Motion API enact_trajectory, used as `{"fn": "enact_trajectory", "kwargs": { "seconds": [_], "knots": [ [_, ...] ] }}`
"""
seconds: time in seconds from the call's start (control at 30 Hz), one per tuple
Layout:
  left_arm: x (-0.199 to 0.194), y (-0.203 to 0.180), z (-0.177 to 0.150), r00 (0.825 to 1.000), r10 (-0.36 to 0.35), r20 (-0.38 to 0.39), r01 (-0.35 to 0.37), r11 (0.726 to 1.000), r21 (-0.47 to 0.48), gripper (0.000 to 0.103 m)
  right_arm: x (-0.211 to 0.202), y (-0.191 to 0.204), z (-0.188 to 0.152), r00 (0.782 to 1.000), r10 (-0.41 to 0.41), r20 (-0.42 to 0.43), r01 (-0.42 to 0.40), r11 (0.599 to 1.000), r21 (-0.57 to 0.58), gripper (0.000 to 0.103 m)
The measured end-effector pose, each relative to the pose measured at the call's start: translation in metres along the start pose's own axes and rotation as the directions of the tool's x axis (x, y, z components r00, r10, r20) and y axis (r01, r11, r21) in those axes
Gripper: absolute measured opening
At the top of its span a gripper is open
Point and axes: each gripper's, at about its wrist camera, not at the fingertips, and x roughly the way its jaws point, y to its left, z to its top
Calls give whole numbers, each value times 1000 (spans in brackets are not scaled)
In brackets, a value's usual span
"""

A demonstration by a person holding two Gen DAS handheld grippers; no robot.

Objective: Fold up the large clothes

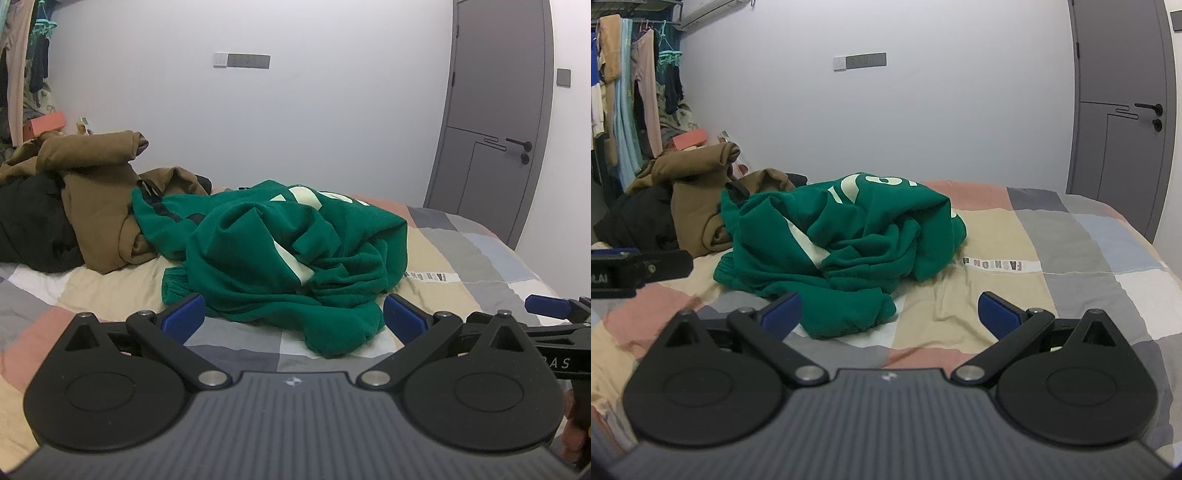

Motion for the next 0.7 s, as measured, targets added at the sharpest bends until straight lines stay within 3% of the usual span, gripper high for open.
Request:
{"fn": "enact_trajectory", "kwargs": {
  "seconds": [0.7],
  "knots": [
    [2,-1,-3,1000,-5,-3,5,1000,1,103,2,0,-2,1000,4,-11,-4,1000,-3,103]
  ]
}}
